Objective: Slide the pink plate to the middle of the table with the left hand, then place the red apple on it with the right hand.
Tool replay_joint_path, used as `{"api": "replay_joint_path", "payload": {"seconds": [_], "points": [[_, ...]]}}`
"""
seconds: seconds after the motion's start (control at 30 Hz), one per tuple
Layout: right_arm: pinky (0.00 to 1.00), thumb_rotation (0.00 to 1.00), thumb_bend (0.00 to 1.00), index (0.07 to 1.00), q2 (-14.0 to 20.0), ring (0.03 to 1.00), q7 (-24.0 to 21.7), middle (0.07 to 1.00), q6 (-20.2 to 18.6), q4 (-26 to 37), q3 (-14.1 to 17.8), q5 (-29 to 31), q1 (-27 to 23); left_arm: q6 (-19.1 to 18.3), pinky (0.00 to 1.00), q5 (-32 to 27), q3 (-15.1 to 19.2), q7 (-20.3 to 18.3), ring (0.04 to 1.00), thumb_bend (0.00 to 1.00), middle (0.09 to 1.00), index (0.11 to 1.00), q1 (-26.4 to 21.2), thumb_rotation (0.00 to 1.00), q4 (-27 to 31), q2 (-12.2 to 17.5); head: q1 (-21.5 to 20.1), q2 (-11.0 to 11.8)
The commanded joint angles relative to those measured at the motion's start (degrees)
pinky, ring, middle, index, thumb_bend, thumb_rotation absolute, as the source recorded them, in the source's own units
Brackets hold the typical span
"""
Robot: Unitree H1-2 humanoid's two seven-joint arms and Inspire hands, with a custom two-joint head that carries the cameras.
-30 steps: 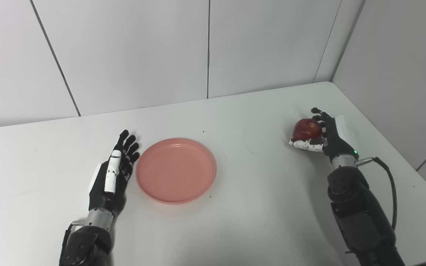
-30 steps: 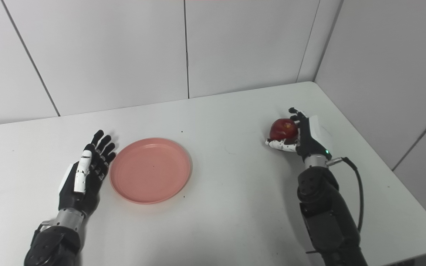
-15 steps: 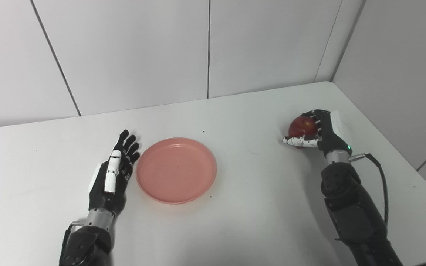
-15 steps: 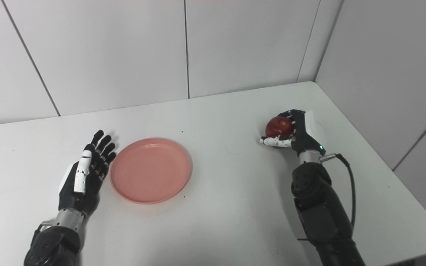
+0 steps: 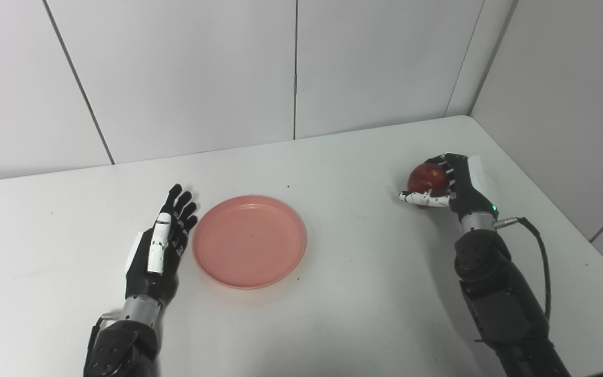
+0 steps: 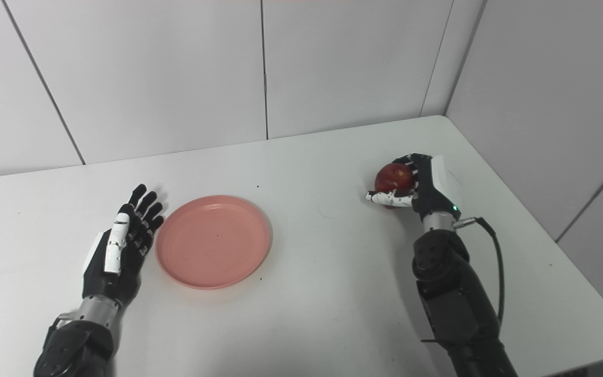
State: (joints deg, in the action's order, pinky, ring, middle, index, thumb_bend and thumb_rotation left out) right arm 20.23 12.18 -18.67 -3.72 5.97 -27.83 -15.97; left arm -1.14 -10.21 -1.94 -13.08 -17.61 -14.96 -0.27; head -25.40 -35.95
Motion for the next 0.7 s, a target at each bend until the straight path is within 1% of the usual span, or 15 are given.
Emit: {"api": "replay_joint_path", "payload": {"seconds": [0.0,0.07,0.17,0.3,0.53,0.6,0.67], "points": [[0.36,0.13,0.52,0.482,0.9,0.423,0.8,0.467,1.6,4.1,0.5,-0.2,-1.5,-2.6,0.98,-0.3,0.1,0.2,0.971,0.4,0.977,0.965,1.6,1.0,-1.3,0.0,0.2,0.1],[0.37,0.14,0.52,0.482,0.8,0.431,0.2,0.472,1.0,6.4,0.3,-0.5,-1.6,-2.6,0.97,-0.2,0.0,0.3,0.97,0.4,0.976,0.963,1.6,1.0,-1.2,-0.1,0.6,0.1],[0.36,0.14,0.52,0.483,0.8,0.416,-0.6,0.46,0.4,9.3,-0.3,-1.2,-2.0,-2.6,0.98,0.1,-0.1,0.6,0.972,0.4,0.978,0.965,1.6,1.0,-1.1,-0.3,0.9,0.2],[0.35,0.14,0.52,0.483,0.6,0.409,-2.2,0.46,0.0,13.2,-1.7,-2.3,-2.8,-2.7,0.98,0.2,-0.3,0.7,0.975,0.4,0.981,0.969,1.7,1.0,-1.0,-0.6,1.7,0.2],[0.35,0.13,0.52,0.484,-1.5,0.415,-5.3,0.464,-2.1,18.1,-4.0,-3.5,-5.0,-3.6,0.98,0.4,-0.4,1.5,0.971,0.39,0.977,0.967,2.0,1.0,-0.1,-1.5,4.2,0.4],[0.33,0.14,0.52,0.484,-2.4,0.408,-6.4,0.462,-3.4,19.2,-5.2,-5.0,-5.8,-3.6,0.97,0.8,-0.6,2.1,0.966,0.38,0.971,0.962,2.3,1.0,0.3,-2.0,5.3,0.4],[0.32,0.14,0.52,0.484,-3.1,0.402,-7.3,0.46,-3.8,19.8,-6.5,-6.1,-6.5,-3.5,0.97,1.2,-0.8,2.6,0.962,0.38,0.968,0.958,2.4,1.0,0.4,-2.4,6.7,0.6]]}}
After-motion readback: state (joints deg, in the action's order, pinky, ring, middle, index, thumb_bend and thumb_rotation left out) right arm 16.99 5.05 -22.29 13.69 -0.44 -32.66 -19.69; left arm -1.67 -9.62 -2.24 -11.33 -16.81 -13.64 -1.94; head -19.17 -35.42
